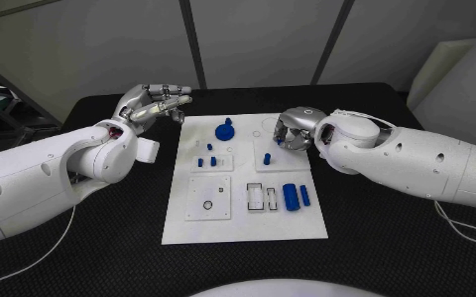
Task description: Assemble the parts on the task board
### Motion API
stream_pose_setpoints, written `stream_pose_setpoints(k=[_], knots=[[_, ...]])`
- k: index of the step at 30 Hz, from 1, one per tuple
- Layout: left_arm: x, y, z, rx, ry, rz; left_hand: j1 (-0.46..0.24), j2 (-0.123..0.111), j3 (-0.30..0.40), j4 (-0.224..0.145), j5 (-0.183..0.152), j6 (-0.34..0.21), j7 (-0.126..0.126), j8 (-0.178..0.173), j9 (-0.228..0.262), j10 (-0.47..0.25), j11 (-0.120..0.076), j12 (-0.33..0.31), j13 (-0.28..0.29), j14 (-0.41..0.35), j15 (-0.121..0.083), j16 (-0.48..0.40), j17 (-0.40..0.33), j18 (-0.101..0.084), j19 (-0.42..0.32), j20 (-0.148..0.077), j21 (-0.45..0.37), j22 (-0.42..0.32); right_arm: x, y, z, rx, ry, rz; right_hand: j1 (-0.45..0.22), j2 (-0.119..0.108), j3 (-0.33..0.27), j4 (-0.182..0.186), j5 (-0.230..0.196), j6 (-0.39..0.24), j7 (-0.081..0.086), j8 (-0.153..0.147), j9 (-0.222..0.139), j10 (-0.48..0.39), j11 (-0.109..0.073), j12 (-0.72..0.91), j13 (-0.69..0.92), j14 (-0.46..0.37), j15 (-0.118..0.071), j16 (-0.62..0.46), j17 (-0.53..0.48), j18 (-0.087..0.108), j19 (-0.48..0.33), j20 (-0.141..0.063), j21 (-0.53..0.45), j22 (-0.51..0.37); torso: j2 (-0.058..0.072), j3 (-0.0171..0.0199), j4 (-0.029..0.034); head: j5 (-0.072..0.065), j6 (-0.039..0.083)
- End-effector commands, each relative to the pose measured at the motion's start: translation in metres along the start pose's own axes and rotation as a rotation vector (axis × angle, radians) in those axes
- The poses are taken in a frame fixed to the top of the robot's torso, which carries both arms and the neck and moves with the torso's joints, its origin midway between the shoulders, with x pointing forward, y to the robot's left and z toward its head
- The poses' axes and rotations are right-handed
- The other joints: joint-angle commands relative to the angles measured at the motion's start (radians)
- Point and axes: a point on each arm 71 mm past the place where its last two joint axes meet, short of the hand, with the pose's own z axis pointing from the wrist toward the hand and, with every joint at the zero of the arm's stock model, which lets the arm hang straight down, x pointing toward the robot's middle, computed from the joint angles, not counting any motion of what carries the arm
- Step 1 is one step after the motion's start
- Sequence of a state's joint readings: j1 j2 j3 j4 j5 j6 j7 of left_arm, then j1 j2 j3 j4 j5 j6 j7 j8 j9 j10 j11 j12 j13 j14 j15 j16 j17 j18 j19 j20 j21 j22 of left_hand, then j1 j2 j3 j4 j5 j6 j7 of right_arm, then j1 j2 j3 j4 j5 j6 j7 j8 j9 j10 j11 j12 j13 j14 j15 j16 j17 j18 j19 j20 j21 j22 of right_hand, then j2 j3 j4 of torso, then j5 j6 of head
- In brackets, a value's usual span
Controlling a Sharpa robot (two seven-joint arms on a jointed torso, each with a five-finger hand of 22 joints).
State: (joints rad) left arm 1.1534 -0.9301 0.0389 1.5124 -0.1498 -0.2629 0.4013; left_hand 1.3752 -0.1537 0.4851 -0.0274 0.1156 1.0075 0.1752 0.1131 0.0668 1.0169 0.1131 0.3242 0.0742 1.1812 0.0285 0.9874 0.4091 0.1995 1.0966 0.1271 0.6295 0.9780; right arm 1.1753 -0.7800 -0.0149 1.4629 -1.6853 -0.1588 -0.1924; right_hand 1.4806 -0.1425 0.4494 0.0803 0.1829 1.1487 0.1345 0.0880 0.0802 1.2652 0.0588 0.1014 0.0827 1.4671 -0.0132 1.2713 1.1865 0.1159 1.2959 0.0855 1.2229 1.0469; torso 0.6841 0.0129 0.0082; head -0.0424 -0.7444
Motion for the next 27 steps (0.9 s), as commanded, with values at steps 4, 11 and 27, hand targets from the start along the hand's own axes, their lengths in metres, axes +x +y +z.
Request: stream_pose_setpoints(k=[4,11,27], knots=[[0.000,-0.002,0.001,0.021,-0.005,-0.007,0.001,0.009,-0.007,0.002,-0.002,-0.005,0.006,-0.001,-0.001,-0.010,0.002,0.004,0.000,-0.009,0.000,-0.004,-0.002,-0.017,-0.005,-0.001,-0.006,-0.002,0.003,0.001,0.000,0.026,-0.007,-0.030,0.001,0.021,0.017,-0.012,-0.007,0.020,-0.005,0.010,0.007,0.020,-0.002,0.008,0.005,0.053,-0.011,0.014,0.007,-0.013,0.012,-0.003,0.022,0.028,0.000,0.0001,-0.0004,-0.001,-0.001],[-0.003,-0.002,0.001,0.019,-0.012,-0.004,0.002,0.009,-0.008,0.002,-0.002,-0.006,0.007,-0.002,-0.001,-0.012,0.002,0.004,0.000,-0.010,0.001,-0.004,-0.003,-0.017,-0.006,-0.001,-0.007,-0.002,0.000,0.004,-0.003,0.019,-0.056,-0.033,-0.001,0.016,0.026,-0.026,0.001,0.021,-0.004,0.008,0.008,0.021,-0.003,0.006,0.006,0.051,-0.011,0.020,0.009,-0.015,0.014,-0.004,0.034,0.041,0.000,0.0010,-0.0008,-0.001,-0.001],[-0.006,0.001,0.001,0.011,-0.020,-0.001,0.006,0.009,-0.012,-0.002,-0.002,-0.015,0.011,-0.005,-0.001,-0.019,0.005,0.005,0.000,-0.012,0.002,-0.004,-0.007,-0.017,-0.006,0.001,-0.009,-0.004,-0.013,0.014,-0.019,-0.027,-0.179,0.001,-0.011,0.011,0.031,-0.032,0.009,0.020,-0.003,0.004,0.008,0.018,-0.001,0.001,0.007,0.052,-0.010,0.032,0.017,-0.018,0.016,-0.003,0.046,0.057,0.000,0.0005,-0.0007,-0.004,0.008]])
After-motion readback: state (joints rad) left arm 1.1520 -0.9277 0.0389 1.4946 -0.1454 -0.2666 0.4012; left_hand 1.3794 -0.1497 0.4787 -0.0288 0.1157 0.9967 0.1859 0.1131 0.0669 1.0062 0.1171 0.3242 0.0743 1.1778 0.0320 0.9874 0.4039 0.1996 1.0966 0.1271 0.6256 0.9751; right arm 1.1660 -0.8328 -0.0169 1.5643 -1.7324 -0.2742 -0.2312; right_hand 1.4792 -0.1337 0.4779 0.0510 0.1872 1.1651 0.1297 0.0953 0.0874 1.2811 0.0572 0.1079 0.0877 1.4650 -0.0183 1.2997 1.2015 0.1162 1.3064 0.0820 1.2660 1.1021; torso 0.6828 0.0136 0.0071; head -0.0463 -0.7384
